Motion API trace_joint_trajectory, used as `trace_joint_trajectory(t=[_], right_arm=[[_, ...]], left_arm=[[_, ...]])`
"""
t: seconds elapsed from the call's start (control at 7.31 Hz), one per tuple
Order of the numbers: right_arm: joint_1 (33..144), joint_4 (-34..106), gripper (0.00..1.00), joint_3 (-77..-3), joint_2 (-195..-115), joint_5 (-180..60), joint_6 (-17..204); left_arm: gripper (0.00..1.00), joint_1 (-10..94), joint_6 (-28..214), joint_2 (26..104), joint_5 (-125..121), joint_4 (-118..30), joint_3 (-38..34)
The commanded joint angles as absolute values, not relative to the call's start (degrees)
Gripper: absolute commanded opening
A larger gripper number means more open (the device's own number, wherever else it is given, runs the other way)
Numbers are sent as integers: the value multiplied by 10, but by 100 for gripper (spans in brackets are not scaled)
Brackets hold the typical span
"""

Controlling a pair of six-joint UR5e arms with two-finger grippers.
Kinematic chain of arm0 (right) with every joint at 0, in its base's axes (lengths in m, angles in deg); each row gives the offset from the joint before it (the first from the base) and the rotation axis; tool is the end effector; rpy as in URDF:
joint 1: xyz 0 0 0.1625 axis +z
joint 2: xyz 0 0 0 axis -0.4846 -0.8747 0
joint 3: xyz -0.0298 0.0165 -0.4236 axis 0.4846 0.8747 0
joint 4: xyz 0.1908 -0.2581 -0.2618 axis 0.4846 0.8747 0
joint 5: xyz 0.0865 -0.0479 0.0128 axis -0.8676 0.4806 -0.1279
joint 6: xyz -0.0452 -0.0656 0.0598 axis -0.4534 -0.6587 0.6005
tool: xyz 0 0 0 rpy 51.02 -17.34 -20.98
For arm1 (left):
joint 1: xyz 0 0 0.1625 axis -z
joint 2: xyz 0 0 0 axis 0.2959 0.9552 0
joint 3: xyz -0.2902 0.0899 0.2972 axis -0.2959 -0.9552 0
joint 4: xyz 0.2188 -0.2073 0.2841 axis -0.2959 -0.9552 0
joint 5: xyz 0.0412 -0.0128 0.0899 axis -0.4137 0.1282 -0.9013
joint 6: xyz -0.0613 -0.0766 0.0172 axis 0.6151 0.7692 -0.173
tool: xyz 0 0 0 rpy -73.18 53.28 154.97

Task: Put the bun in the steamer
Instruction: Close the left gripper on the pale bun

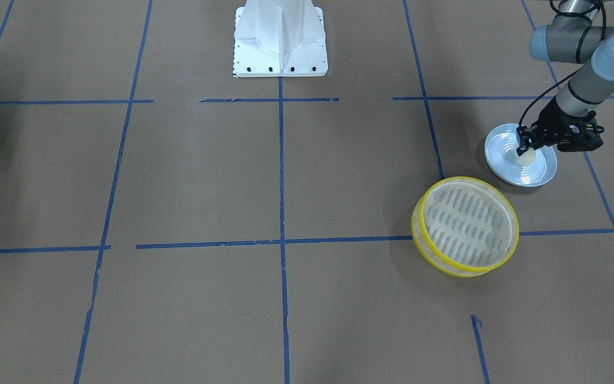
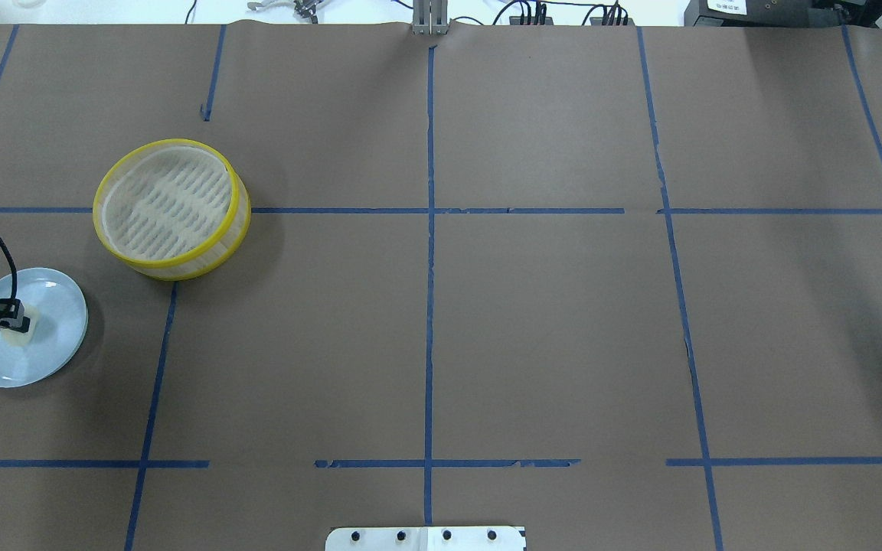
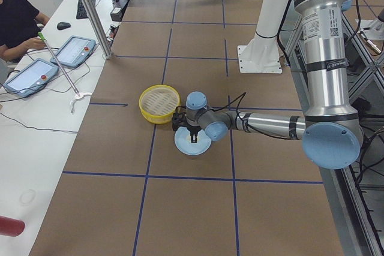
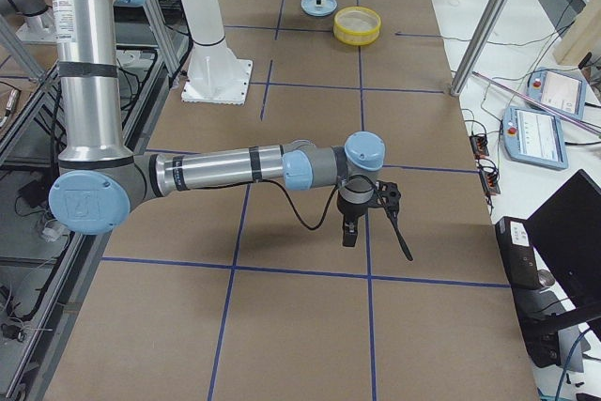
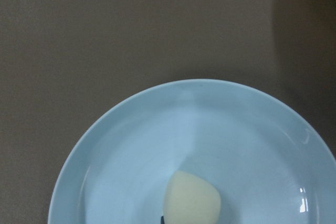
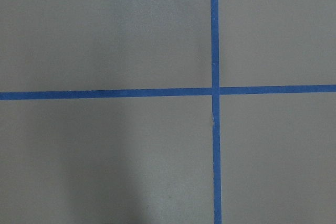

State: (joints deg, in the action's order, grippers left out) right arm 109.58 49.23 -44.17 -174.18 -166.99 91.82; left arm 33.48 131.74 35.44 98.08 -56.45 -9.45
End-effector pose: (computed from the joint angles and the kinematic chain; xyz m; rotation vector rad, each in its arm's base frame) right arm -0.0142 -0.5113 0.5938 -0.0105 -0.7053 0.0361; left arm 0.2208 -0.3976 0.5990 0.0484 0.8218 -0.0553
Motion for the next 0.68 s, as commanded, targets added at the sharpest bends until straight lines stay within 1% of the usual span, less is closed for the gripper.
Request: trace_joint_trajectory(t=[0.0,0.14,0.27,0.41,0.55], right_arm=[[1096,492,100,-442,-1742,-1670,918],[1096,492,100,-441,-1742,-1670,918],[1096,492,100,-441,-1742,-1670,918],[1096,492,100,-441,-1742,-1670,918],[1095,492,100,-441,-1742,-1670,918]], left_arm=[[28,339,1316,360,982,-454,-174],[28,340,1315,362,982,-392,-214],[27,343,1315,363,982,-355,-234],[27,360,1294,395,984,-311,-244],[27,401,1246,456,982,-223,-243]])
